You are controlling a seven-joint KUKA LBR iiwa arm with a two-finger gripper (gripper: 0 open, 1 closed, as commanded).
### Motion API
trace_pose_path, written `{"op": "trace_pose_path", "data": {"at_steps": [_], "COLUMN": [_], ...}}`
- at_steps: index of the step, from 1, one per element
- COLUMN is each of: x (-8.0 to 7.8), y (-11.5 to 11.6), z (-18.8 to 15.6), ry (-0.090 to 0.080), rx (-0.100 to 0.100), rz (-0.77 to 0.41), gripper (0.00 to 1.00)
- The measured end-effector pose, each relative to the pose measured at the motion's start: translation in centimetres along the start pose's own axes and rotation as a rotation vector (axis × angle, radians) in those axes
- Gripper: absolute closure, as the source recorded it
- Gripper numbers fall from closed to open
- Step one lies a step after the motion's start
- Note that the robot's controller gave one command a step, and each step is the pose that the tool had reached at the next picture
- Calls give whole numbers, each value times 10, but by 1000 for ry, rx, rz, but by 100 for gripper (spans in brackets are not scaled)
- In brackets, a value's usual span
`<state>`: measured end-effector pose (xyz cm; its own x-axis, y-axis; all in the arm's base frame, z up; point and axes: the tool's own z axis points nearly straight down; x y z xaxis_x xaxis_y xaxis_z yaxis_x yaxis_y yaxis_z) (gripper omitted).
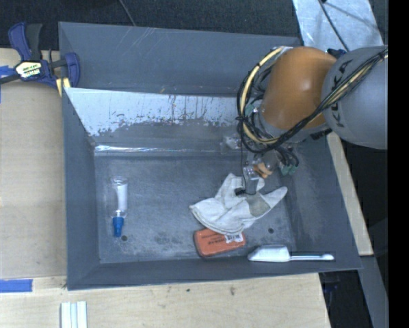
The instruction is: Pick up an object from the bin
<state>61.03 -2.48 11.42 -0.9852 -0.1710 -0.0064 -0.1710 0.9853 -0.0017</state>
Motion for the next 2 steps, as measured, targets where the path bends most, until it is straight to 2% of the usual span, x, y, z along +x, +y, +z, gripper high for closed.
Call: {"op": "trace_pose_path", "data": {"at_steps": [1, 2], "x": [10, 30], "y": [0, -10], "z": [26, 40], "ry": [10, 4], "rx": [-3, -1], "rz": [12, -110], "gripper": [0, 100]}}
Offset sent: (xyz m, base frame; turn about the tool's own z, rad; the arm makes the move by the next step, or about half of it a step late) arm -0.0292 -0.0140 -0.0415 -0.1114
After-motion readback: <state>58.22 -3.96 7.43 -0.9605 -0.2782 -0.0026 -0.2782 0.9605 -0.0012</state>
